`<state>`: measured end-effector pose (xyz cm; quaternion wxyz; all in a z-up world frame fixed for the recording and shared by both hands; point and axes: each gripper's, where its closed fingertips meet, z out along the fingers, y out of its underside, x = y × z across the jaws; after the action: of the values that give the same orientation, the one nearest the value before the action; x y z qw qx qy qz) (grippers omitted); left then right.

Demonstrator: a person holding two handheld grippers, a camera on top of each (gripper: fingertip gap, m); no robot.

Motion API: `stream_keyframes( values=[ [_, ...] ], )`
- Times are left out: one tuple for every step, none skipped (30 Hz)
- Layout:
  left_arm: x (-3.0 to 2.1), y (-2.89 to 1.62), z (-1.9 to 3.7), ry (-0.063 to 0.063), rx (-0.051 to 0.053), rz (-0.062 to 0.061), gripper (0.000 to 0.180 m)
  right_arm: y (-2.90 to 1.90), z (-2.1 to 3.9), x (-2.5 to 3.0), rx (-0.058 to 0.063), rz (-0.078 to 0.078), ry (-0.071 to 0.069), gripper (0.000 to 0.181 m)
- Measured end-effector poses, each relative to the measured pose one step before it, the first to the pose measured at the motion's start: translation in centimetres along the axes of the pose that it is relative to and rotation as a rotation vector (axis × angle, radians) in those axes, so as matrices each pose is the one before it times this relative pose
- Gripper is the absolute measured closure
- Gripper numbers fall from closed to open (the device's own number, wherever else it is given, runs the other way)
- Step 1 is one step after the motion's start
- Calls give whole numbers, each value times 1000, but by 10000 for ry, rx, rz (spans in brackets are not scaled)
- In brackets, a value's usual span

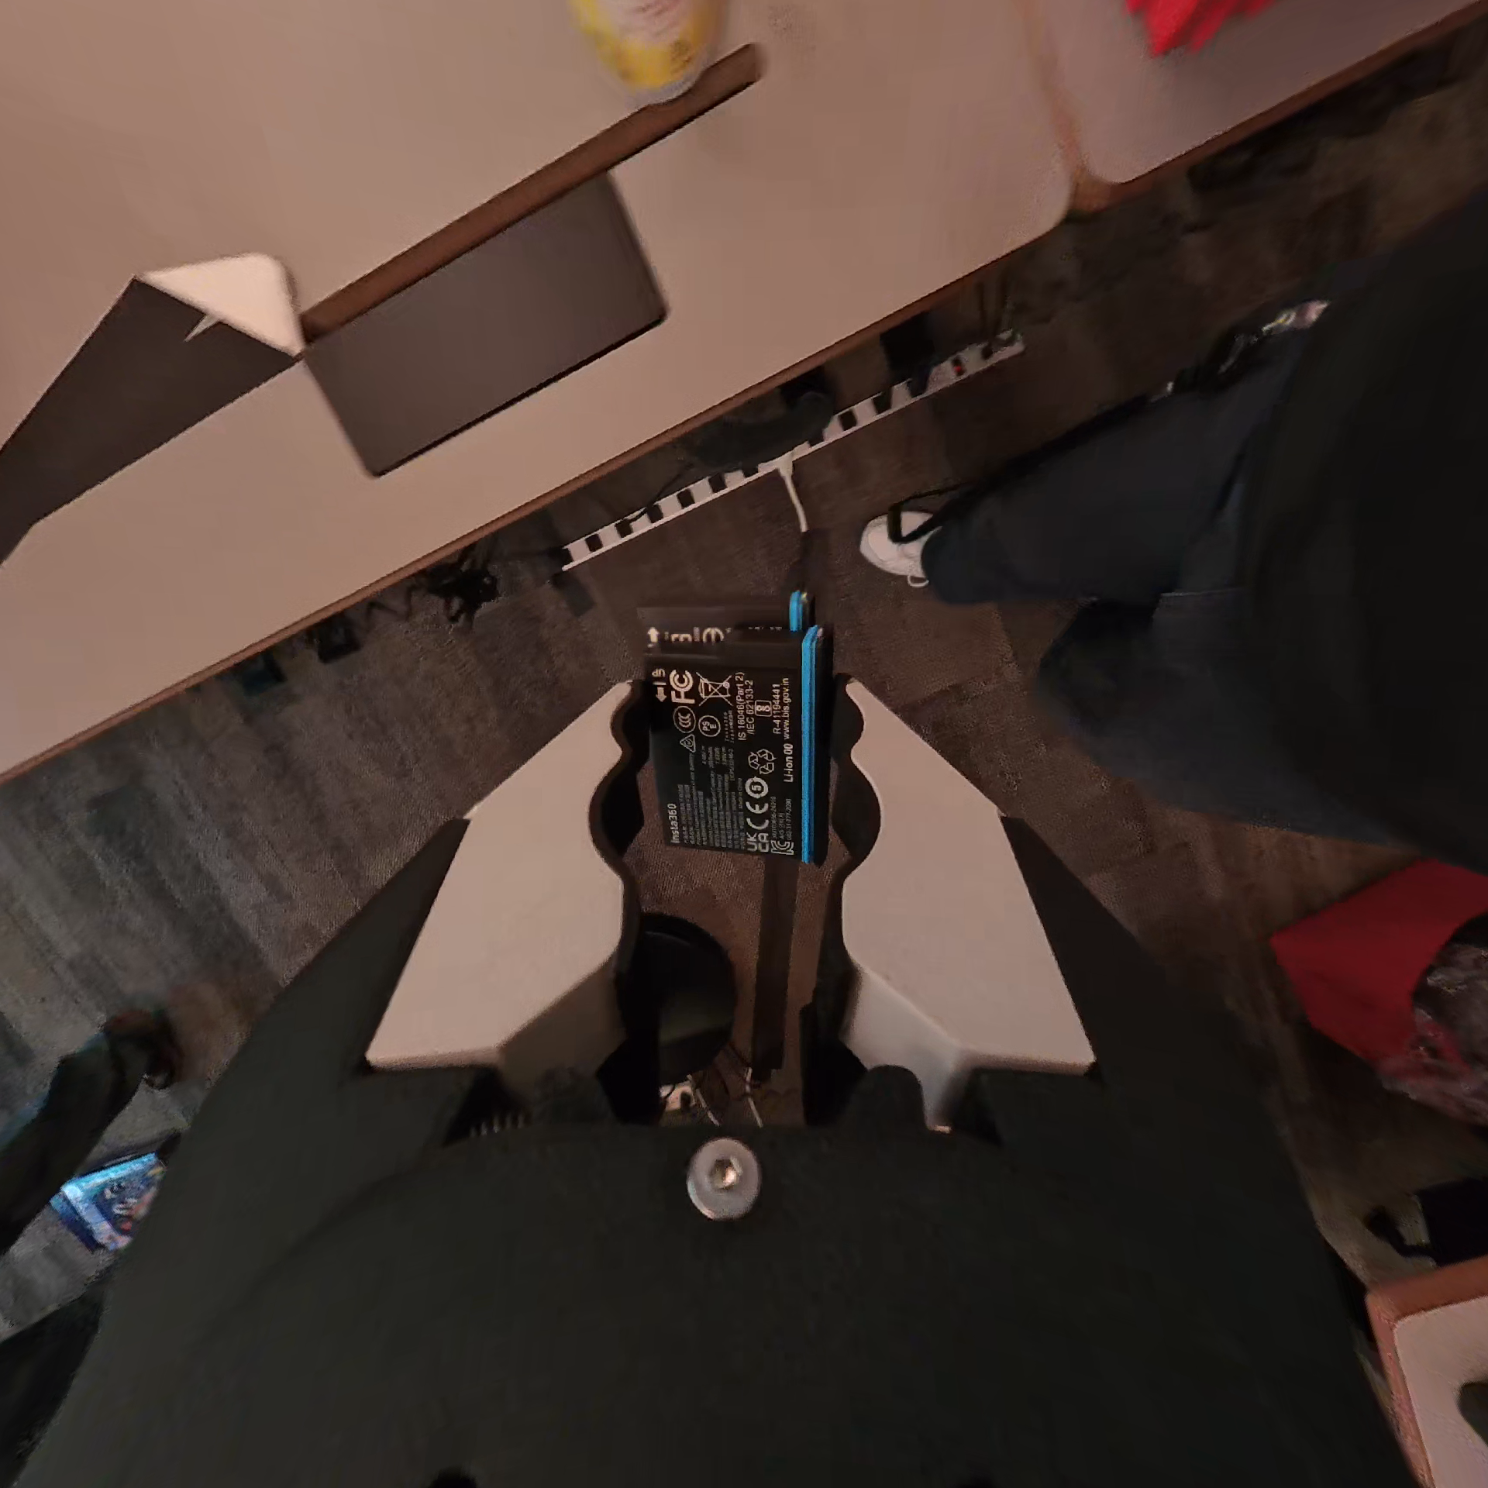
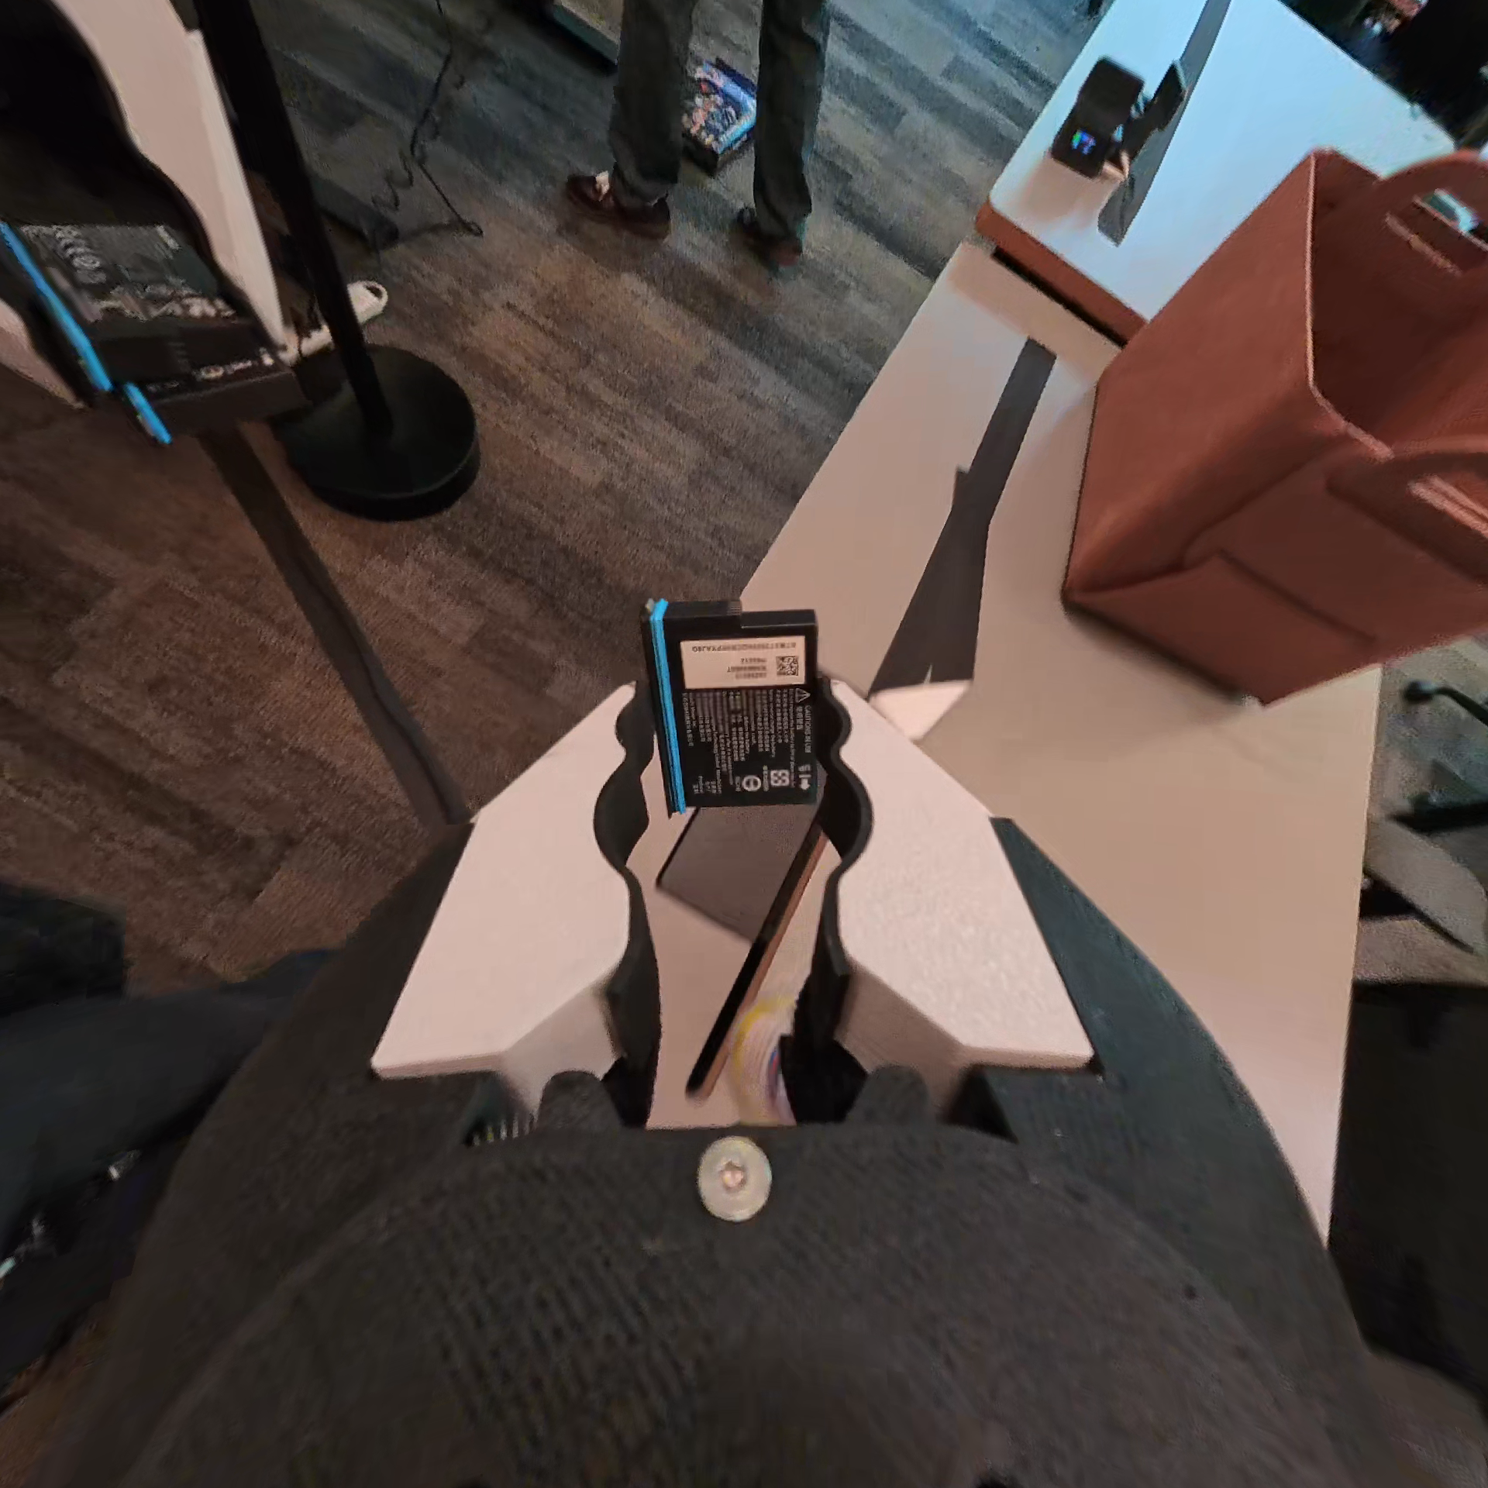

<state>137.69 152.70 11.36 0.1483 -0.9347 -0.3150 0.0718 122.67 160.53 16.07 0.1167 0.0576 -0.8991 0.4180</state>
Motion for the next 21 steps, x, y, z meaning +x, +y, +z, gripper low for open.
stream_keyframes(
  values=[
    [-2426, 1213, -514, 4, 3, -171, 135, -1631, 2418, 1555, 92, 48, -138, 141],
    [-2518, 1195, -366, -44, -45, -172, 135, -1790, 2560, 1398, 33, 104, -160, 141],
    [-2584, 1170, -349, -74, -53, -117, 135, -1459, 2460, 1431, -20, 92, -170, 141],
    [-2663, 1159, -313, -55, -43, -113, 135, -1357, 2475, 1391, -72, 76, -161, 141],
    [-2746, 1113, -275, -26, -10, -146, 135, -1316, 2438, 1475, -85, 42, -82, 141],
    [-2787, 1029, -230, 8, 27, -145, 135, -1298, 2391, 1528, -56, 4, -22, 141],
    [-2805, 988, -166, 10, 16, -105, 135, -1251, 2379, 1413, -46, 4, -33, 141],
    [-2926, 998, -108, -33, -18, -21, 135, -1272, 2386, 1420, 14, -8, 4, 141],
    [-3031, 1040, -33, -59, -40, 68, 135, -1239, 2284, 1476, 77, -5, 86, 141],
    [-3032, 1021, 28, -46, -54, 100, 136, -1064, 2309, 1390, 15, 63, 99, 141],
    [-2995, 1009, 46, -14, -70, 112, 135, -976, 2247, 1124, -50, 79, 81, 141],
    [-2992, 992, 93, 1, -69, 150, 135, -1025, 2078, 1095, -24, -2, 141, 140],
    [-3110, 1028, 76, -13, -62, 178, 135, -1009, 2042, 1258, -28, 7, 230, 140],
    [-3052, 1008, 8, 2, -45, 148, 135, -927, 2086, 1217, -99, 134, 168, 140],
    [-2863, 874, 0, 73, 0, 133, 135, -957, 2085, 1001, -89, 216, 39, 140],
    [-2842, 888, 48, 102, -11, 122, 135, -1082, 2043, 991, -24, 223, 12, 140],
    [-2980, 974, 157, 30, -108, 66, 135, -1020, 2046, 957, -55, 188, 18, 141],
    [-3038, 949, 266, -41, -153, 48, 136, -889, 1993, 982, -138, 211, 19, 141],
    [-2964, 788, 387, -38, -78, 56, 136, -825, 1979, 950, -168, 239, -8, 141],
    [-2831, 584, 539, 22, 35, 3, 136, -856, 1991, 929, -149, 258, -15, 141],
    [-2730, 465, 682, 89, 81, -87, 136, -865, 1911, 957, -106, 224, -30, 141]
  ],
)
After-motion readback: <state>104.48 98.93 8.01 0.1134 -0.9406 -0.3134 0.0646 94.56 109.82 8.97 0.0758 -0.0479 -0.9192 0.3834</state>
